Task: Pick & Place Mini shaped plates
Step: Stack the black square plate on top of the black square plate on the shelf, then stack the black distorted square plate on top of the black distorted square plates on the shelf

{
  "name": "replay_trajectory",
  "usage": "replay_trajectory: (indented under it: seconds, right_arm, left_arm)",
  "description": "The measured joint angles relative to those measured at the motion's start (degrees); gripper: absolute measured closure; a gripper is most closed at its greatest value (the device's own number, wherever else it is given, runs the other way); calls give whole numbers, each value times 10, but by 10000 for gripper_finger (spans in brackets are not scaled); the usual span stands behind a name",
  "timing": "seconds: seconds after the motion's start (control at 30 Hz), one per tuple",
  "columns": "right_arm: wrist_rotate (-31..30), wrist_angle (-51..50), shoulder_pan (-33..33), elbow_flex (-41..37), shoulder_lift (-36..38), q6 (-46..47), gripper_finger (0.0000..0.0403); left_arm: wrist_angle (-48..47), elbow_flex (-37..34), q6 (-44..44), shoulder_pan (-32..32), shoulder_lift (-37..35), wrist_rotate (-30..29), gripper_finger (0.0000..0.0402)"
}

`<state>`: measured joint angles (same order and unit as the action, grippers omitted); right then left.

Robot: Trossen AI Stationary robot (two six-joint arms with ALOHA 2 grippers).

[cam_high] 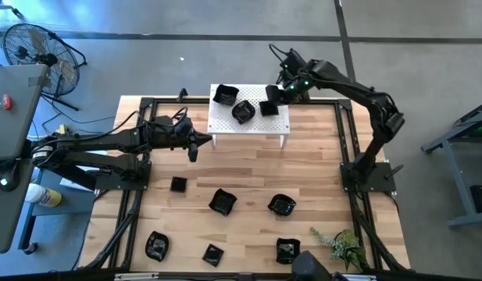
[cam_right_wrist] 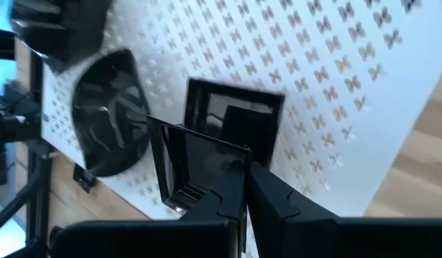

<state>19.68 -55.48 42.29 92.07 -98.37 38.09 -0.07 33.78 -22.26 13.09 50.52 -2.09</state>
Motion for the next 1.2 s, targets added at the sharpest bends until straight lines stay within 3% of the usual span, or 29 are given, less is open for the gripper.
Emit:
replay_trajectory:
  seconds: [0.43, 0.87, 1.0, 1.2]
  right_arm:
    - [-18, 27, 5, 0, -7, -12, 394]
    - [-26, 31, 6, 4, -6, -48, 320]
    - [-35, 30, 2, 8, 19, -114, 338]
    - [-120, 99, -66, -40, 119, -213, 398]
  left_arm:
    - [0, 0, 1, 0, 0, 0, 401]
    - [0, 0, 1, 0, 0, 0, 401]
    - [-1, 0, 1, 0, 0, 0, 401]
    - [-48, 0, -1, 0, 0, 4, 401]
